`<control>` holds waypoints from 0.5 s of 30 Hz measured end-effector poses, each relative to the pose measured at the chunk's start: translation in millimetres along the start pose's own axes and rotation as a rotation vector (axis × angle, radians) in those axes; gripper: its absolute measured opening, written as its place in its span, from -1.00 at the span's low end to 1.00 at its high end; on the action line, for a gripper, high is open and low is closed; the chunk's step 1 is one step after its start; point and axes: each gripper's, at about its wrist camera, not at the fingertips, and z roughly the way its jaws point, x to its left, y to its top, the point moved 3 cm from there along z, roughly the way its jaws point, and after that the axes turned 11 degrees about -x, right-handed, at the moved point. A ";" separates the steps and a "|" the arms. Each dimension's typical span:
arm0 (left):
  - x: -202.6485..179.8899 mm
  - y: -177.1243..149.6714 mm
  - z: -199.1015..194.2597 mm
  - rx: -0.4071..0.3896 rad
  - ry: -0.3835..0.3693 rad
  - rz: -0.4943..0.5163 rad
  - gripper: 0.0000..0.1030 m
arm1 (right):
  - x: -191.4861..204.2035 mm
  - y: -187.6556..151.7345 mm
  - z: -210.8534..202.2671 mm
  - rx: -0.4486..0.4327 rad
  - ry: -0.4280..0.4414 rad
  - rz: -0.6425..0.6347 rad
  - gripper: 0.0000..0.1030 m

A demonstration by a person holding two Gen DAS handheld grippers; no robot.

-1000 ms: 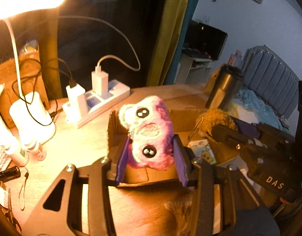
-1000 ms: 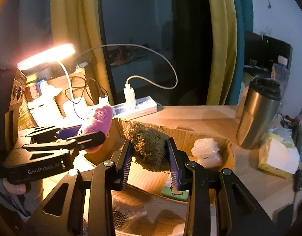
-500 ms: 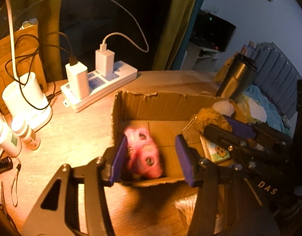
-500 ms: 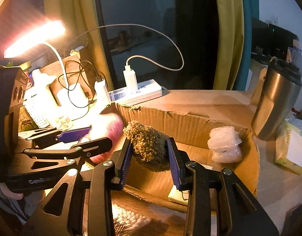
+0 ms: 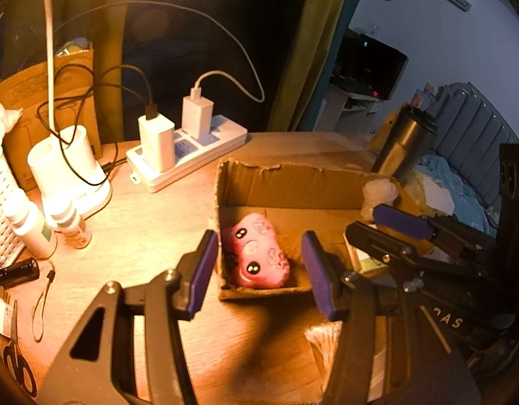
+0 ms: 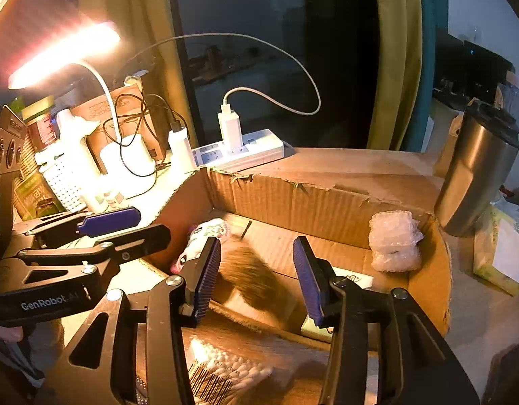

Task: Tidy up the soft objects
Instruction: 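Open both grippers and withdraw them from the box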

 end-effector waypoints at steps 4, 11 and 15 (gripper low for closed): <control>-2.6 -0.7 -7.8 -0.006 -0.006 0.005 0.03 | 1.6 0.8 -8.2 -0.009 -0.007 -0.001 -0.08; -9.5 -0.7 -24.5 -0.032 -0.013 0.013 0.03 | 3.7 -0.4 -25.1 -0.026 -0.020 -0.003 -0.08; -14.6 -1.7 -33.9 -0.045 -0.016 0.017 0.03 | 5.6 -1.2 -37.4 -0.040 -0.029 -0.006 -0.08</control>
